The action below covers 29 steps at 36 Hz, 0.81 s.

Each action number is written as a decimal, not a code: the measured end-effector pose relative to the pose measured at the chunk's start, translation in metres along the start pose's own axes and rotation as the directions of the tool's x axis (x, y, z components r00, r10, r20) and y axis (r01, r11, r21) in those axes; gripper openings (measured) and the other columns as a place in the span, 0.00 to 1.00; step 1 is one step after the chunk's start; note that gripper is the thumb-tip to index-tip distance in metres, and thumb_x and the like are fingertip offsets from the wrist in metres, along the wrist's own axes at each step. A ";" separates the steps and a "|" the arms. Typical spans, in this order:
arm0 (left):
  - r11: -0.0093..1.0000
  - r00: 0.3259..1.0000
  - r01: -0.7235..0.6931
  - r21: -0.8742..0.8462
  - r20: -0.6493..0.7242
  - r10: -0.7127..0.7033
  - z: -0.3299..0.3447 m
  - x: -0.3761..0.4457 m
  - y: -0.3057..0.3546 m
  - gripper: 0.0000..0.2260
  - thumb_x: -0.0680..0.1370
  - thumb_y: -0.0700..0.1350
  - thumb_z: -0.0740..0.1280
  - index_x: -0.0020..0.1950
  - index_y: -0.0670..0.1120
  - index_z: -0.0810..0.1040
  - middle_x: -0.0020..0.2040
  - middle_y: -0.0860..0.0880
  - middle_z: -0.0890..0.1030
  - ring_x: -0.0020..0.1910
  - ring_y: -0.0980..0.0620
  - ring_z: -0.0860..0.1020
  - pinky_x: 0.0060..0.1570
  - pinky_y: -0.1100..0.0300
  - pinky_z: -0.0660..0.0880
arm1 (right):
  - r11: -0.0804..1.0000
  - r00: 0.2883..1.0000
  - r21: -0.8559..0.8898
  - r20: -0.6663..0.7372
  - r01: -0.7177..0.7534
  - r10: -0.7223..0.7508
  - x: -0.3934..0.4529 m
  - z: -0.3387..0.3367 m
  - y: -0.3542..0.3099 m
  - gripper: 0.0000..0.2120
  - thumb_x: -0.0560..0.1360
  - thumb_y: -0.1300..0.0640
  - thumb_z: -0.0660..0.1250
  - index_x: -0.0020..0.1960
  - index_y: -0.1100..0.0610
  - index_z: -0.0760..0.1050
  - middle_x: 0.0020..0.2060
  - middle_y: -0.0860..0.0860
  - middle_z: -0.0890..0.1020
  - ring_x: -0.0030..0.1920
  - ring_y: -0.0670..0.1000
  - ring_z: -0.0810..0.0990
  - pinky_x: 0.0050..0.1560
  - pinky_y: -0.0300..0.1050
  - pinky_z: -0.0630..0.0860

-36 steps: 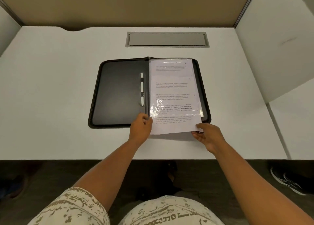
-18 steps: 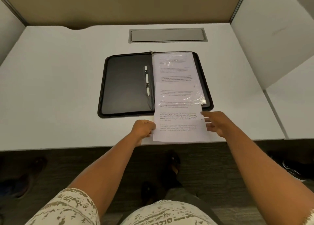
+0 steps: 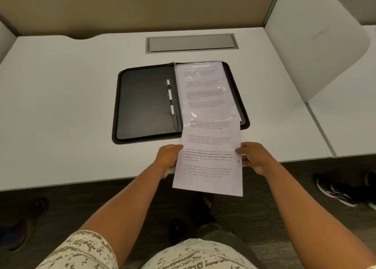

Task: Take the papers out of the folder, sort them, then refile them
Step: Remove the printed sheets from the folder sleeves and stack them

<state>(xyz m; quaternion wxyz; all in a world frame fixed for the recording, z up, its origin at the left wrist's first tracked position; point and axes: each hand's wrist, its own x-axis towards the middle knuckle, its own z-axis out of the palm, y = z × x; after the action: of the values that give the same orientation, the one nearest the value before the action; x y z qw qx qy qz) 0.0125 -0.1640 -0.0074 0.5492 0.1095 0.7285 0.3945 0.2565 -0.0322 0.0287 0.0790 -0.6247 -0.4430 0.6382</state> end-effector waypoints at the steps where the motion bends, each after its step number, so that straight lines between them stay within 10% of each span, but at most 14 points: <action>1: 1.000 1.000 -0.002 0.001 -0.003 0.002 0.001 -0.001 0.000 0.08 0.82 0.47 0.65 0.55 0.45 0.80 0.51 0.45 0.84 0.51 0.46 0.83 0.47 0.54 0.79 | 1.000 1.000 -0.004 0.007 -0.008 0.008 -0.004 -0.002 0.001 0.10 0.79 0.67 0.66 0.60 0.64 0.78 0.54 0.58 0.85 0.53 0.57 0.84 0.44 0.46 0.81; 6: 0.999 0.998 -0.011 0.032 0.060 0.009 0.001 -0.005 -0.008 0.07 0.80 0.44 0.67 0.53 0.43 0.82 0.52 0.47 0.85 0.54 0.46 0.82 0.58 0.50 0.78 | 1.000 1.000 0.000 0.006 -0.001 0.001 -0.023 -0.014 0.003 0.10 0.78 0.68 0.67 0.59 0.67 0.78 0.53 0.58 0.85 0.53 0.58 0.84 0.48 0.49 0.82; 17: 0.979 0.984 -0.163 -0.121 0.055 0.171 -0.017 -0.029 0.000 0.05 0.80 0.42 0.67 0.48 0.41 0.79 0.49 0.44 0.86 0.46 0.46 0.83 0.40 0.58 0.78 | 0.996 0.996 -0.048 0.031 0.080 -0.078 -0.057 -0.012 -0.024 0.07 0.78 0.67 0.67 0.56 0.65 0.80 0.51 0.58 0.86 0.51 0.58 0.86 0.48 0.50 0.83; 22: 0.986 0.970 -0.104 -0.133 0.206 0.130 -0.041 -0.030 0.008 0.05 0.80 0.41 0.65 0.47 0.41 0.77 0.54 0.39 0.84 0.57 0.37 0.81 0.55 0.48 0.77 | 0.993 0.998 -0.103 0.045 0.056 -0.052 -0.064 -0.005 -0.042 0.07 0.79 0.66 0.67 0.55 0.64 0.80 0.47 0.58 0.87 0.47 0.57 0.86 0.43 0.49 0.82; 29: 0.990 0.919 -0.085 -0.115 0.376 0.122 -0.059 -0.024 0.029 0.18 0.76 0.45 0.67 0.63 0.37 0.77 0.59 0.40 0.83 0.57 0.41 0.81 0.57 0.49 0.74 | 0.979 0.992 -0.166 0.063 0.116 -0.107 -0.063 -0.003 -0.083 0.05 0.79 0.65 0.65 0.52 0.62 0.78 0.44 0.58 0.87 0.45 0.58 0.86 0.45 0.50 0.82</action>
<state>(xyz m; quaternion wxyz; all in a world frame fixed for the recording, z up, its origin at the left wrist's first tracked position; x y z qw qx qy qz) -0.0386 -0.1856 0.0350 0.6635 0.1959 0.5809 0.4289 0.2349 -0.0227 0.1301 0.0495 -0.5859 -0.5318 0.6095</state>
